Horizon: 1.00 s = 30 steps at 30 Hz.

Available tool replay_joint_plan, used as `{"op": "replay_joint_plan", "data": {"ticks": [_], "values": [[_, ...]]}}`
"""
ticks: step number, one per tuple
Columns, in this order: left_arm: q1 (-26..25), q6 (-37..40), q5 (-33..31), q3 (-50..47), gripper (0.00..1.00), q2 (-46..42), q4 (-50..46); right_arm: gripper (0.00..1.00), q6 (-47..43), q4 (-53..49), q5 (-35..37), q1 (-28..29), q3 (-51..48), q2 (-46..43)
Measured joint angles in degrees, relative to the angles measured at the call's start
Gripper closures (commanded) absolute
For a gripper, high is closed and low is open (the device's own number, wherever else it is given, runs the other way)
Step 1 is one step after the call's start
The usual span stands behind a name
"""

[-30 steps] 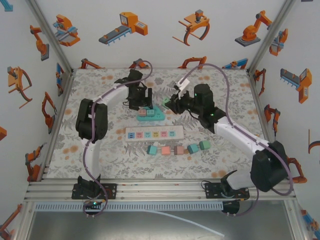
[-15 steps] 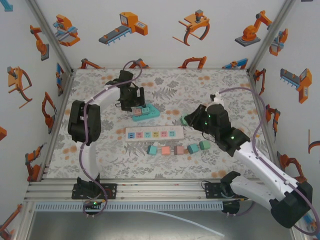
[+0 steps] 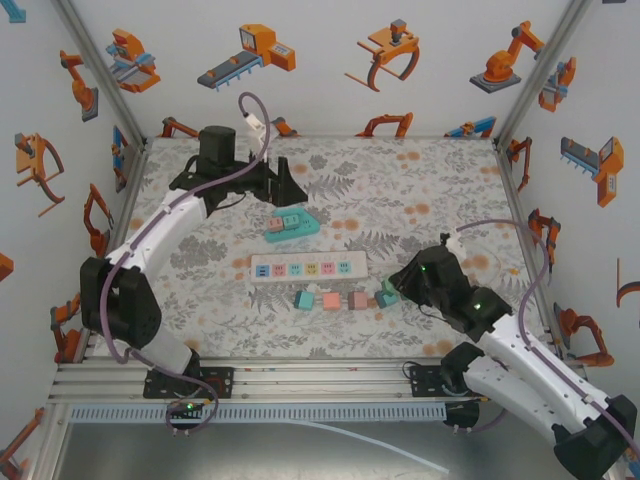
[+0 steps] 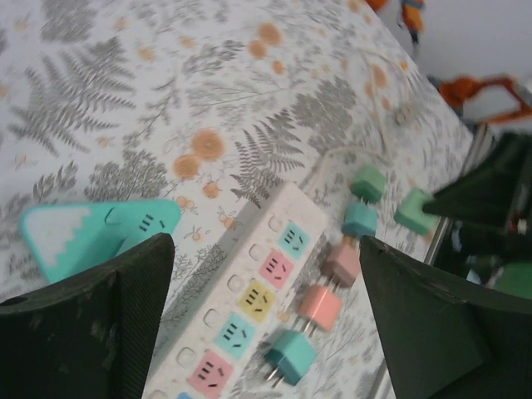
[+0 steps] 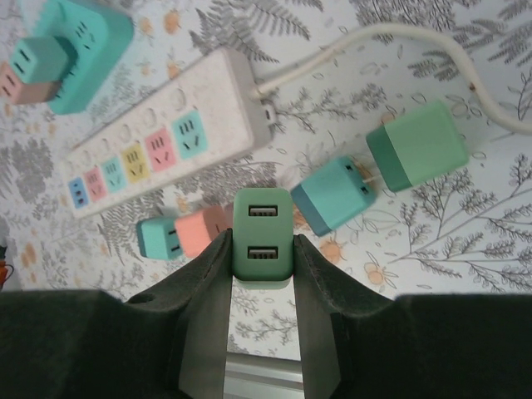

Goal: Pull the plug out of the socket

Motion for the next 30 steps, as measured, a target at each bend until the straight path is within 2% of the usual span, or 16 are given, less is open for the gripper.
{"op": "replay_joint_plan", "data": {"ticks": [5, 10, 13, 19, 22, 28, 30], "values": [[-2.1, 22.4, 9.0, -5.4, 0.00, -5.7, -6.4, 0.99, 1.4, 0.3, -4.5, 0.7, -5.0, -1.7], [-5.8, 44.8, 13.6, -10.9, 0.03, -8.7, -15.6, 0.98, 3.4, 0.9, -7.1, 3.1, -10.1, -4.1], [-6.6, 53.7, 14.6, -11.0, 0.03, -8.2, -20.3, 0.96, 4.5, 2.7, -7.4, 3.8, -12.6, -5.4], [-6.7, 63.0, 14.9, -11.0, 0.03, -7.6, -25.1, 0.86, 5.5, 4.4, -7.0, 4.5, -15.9, -7.3], [-6.7, 64.8, 14.9, -11.0, 0.03, -6.8, -25.9, 0.73, 5.9, 4.2, -6.3, 4.7, -16.8, -8.8], [-6.7, 66.2, 14.8, -11.0, 0.03, -5.8, -26.3, 0.63, 7.1, 1.9, -5.5, 4.8, -17.5, -12.0], [-6.7, 66.4, 14.8, -11.0, 0.03, -5.7, -26.3, 0.55, 7.3, 0.6, -4.9, 4.8, -17.5, -13.1]]}}
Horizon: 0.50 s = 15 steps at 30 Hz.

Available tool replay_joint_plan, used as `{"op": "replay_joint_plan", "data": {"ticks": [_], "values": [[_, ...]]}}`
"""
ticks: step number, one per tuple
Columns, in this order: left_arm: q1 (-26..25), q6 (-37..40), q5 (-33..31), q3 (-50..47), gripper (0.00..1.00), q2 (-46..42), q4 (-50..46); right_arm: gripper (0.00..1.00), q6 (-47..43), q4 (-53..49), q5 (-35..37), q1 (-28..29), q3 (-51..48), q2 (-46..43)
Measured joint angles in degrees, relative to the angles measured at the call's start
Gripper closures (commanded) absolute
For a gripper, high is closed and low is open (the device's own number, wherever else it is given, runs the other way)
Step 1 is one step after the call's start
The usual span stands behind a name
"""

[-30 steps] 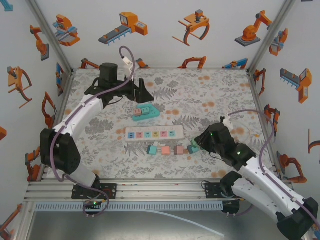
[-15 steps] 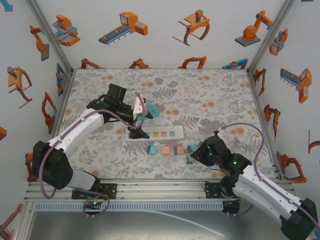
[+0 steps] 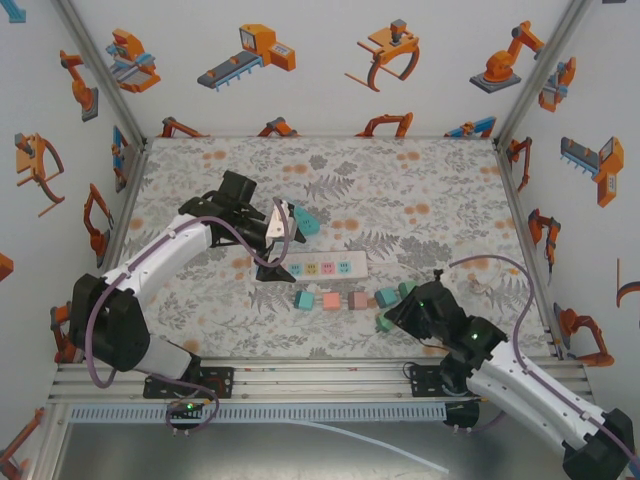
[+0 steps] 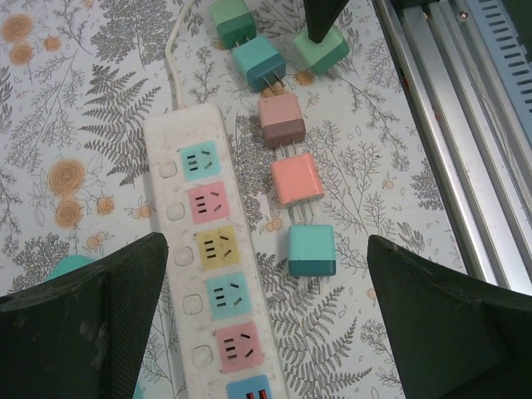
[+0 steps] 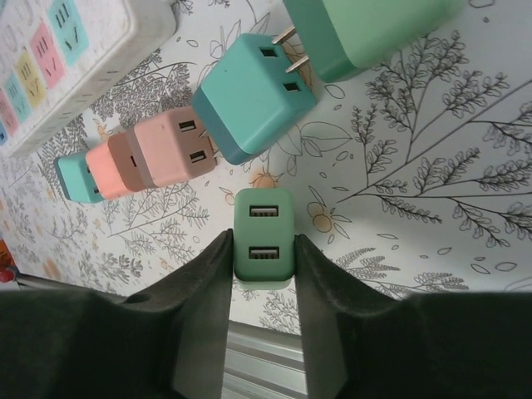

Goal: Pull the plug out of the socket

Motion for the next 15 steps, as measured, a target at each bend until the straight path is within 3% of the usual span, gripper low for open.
{"op": "replay_joint_plan", "data": {"ticks": [10, 15], "values": [[0.0, -0.3, -1.0, 0.0, 0.03, 0.2, 1.3, 0.51, -0.9, -7.5, 4.5, 0.0, 0.7, -3.6], [1.2, -4.1, -1.0, 0.0, 0.03, 0.2, 4.3, 0.49, -7.1, -9.7, 9.4, 0.0, 8.2, -1.6]]}}
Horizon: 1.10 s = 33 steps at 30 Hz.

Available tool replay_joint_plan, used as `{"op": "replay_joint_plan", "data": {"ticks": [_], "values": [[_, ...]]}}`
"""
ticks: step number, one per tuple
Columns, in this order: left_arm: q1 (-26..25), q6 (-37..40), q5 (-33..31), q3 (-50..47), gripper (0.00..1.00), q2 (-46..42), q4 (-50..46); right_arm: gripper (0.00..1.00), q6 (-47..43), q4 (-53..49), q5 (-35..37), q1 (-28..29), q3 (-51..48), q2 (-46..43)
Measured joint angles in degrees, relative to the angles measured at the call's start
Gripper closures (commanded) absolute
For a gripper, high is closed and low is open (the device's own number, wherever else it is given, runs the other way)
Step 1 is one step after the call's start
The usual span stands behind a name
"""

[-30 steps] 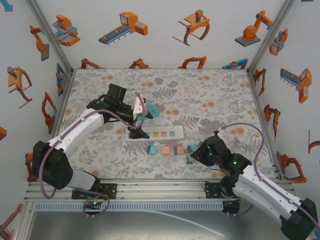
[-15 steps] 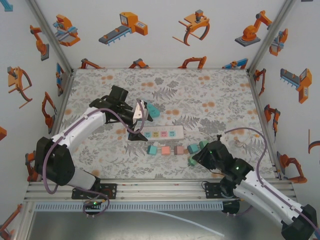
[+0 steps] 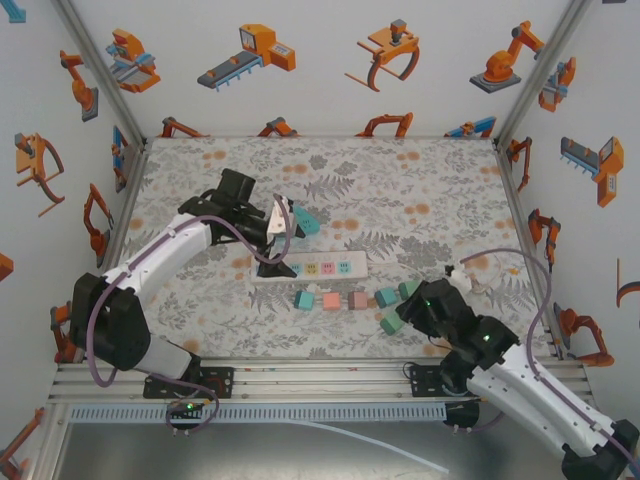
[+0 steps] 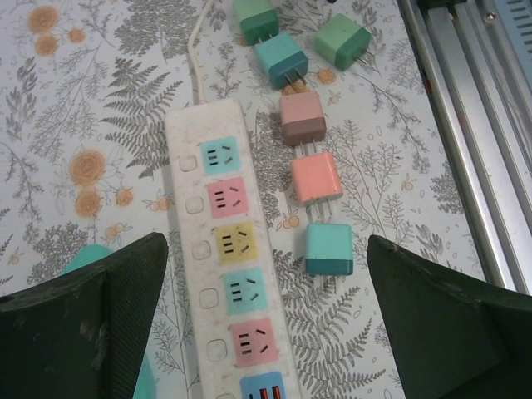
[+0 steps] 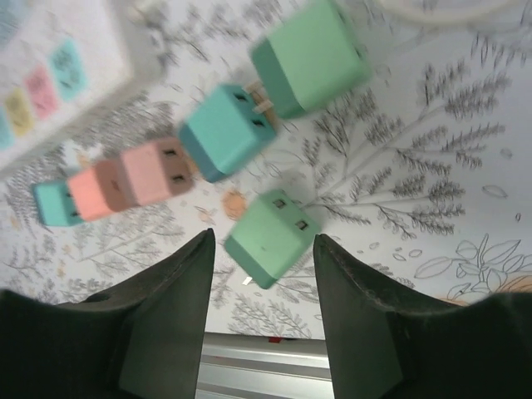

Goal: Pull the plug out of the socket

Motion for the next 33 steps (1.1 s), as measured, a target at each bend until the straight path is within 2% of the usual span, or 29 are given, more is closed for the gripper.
{"op": "replay_joint_plan", "data": {"ticks": [4, 8, 12, 18, 26, 33], "values": [[2.6, -8.7, -0.6, -0.1, 0.03, 0.0, 6.8, 0.49, -11.5, 5.8, 3.6, 0.0, 6.3, 4.8], [5.6, -22.3, -3.7, -1.6, 0.03, -0.2, 18.6, 0.50, -28.0, 18.6, 3.0, 0.0, 9.5, 14.1], [7.2, -35.7, -10.4, -2.1, 0.03, 0.2, 26.0, 0.50, -46.4, 31.8, -4.0, 0.0, 12.7, 25.0], [9.0, -50.6, -17.4, 0.3, 0.01, 3.1, 30.4, 0.50, -70.7, 45.2, -18.1, 0.1, 17.9, 37.7], [10.8, -62.0, -27.3, 5.1, 0.02, 8.5, 27.7, 0.50, -98.4, 47.5, -32.2, -0.2, 30.1, 54.3], [12.5, -68.8, -34.5, 11.3, 0.06, 14.4, 21.3, 0.50, -111.6, 42.7, -43.0, -2.5, 43.6, 68.6]]}}
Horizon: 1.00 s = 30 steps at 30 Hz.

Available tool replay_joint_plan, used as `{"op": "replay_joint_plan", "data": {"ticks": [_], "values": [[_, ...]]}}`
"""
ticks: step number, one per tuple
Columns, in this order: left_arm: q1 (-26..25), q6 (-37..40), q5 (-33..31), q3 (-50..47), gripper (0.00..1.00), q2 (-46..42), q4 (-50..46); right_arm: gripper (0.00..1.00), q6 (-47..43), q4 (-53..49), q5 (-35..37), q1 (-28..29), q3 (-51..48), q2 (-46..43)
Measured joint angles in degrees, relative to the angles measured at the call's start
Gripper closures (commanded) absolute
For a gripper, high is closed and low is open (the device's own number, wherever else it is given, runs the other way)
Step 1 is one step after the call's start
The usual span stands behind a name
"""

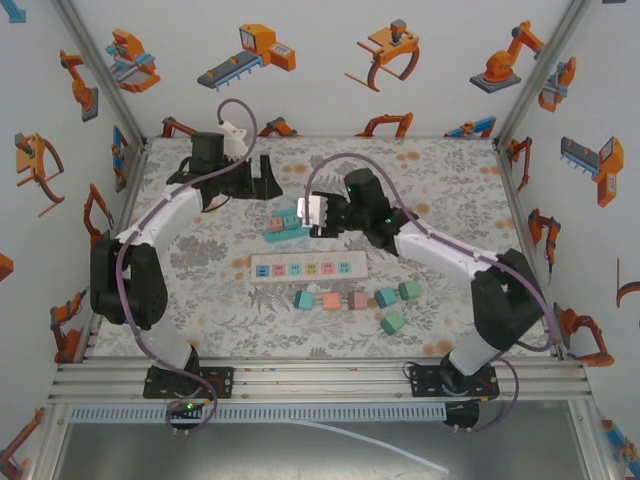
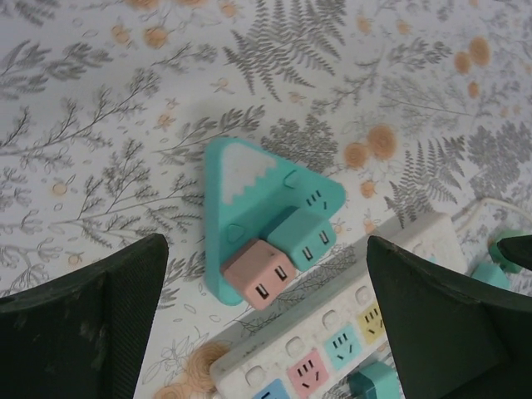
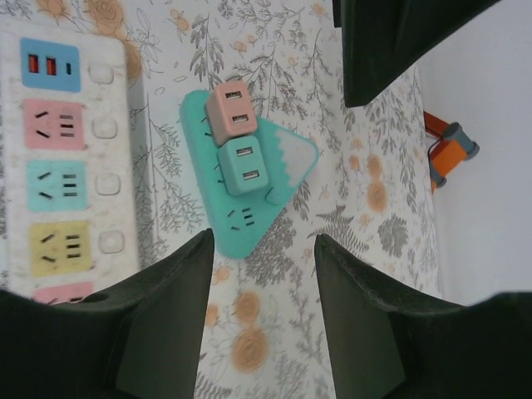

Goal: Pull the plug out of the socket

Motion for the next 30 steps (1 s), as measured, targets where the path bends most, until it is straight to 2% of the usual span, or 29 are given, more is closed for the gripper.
{"op": "replay_joint_plan", "data": {"ticks": [6, 11, 20, 30], "values": [[0.1, -3.4, -4.8, 0.4, 0.12, 3.8, -3.6, 0.51, -5.0, -3.1, -5.1, -0.8, 7.6, 9.7], [0.1, -4.4, -6.5, 0.5, 0.13, 6.6, -4.7, 0.51, -6.2, -4.7, -8.8, -1.8, 12.5, 16.5], [-0.1, -4.6, -6.4, 1.6, 0.16, 10.8, -5.6, 0.51, -6.6, -7.6, -12.2, -2.2, 20.1, 25.5], [-0.7, -5.2, -5.0, 4.0, 0.20, 15.1, -6.6, 0.56, -6.8, -10.6, -14.9, -2.4, 25.2, 30.1]]}}
